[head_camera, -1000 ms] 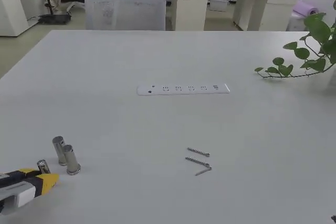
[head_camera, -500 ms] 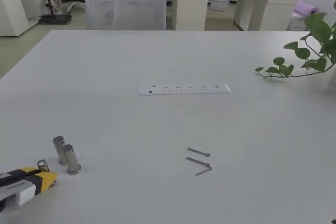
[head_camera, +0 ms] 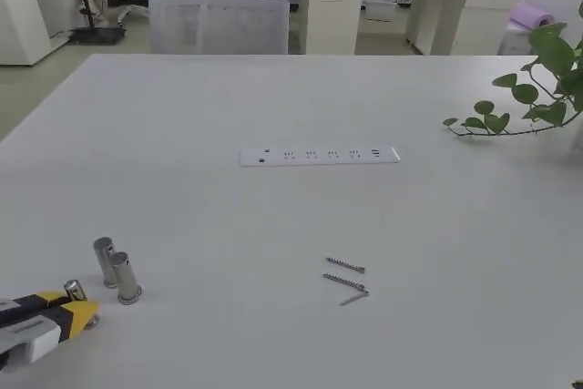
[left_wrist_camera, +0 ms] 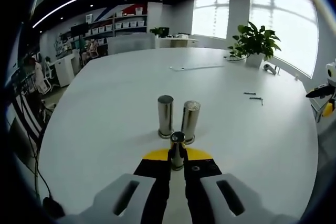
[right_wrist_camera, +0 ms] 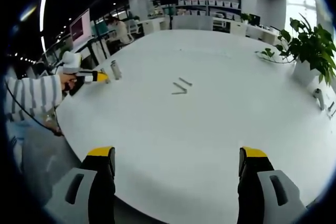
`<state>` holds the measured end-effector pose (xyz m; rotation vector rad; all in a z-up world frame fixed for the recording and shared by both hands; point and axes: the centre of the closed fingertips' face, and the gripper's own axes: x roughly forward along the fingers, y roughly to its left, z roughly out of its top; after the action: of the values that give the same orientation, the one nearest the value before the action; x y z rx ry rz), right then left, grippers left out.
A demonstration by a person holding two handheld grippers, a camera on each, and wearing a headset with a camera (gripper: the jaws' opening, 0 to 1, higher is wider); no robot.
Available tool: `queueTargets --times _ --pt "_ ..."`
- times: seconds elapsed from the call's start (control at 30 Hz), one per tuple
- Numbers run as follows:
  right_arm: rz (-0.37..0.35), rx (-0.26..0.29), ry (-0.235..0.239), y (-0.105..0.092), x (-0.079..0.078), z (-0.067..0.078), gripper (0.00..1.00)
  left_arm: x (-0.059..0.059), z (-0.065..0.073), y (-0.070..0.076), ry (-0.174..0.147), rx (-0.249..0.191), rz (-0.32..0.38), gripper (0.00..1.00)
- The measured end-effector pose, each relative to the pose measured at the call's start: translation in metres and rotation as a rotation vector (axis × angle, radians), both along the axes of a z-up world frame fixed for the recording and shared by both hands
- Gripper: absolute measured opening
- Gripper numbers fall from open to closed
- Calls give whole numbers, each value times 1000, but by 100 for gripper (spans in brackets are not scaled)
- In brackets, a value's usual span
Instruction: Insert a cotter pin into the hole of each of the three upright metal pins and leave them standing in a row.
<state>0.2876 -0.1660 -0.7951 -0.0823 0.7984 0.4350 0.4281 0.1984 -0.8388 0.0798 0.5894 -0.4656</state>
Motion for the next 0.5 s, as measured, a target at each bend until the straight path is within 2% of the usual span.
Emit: queueTargets --times 0.07,0.13,0.33,0.5 --pt "1 1 -1 0 0 0 99 -1 0 0 0 12 0 7" --pt "2 1 -3 1 0 1 99 -4 2 -1 -11 42 -14 7" --pt "9 5 -8 2 0 2 99 -13 10 -4 -9 35 -11 7" --pt "20 12 -9 6 -1 2 99 -21 20 -7 -24 32 -2 7"
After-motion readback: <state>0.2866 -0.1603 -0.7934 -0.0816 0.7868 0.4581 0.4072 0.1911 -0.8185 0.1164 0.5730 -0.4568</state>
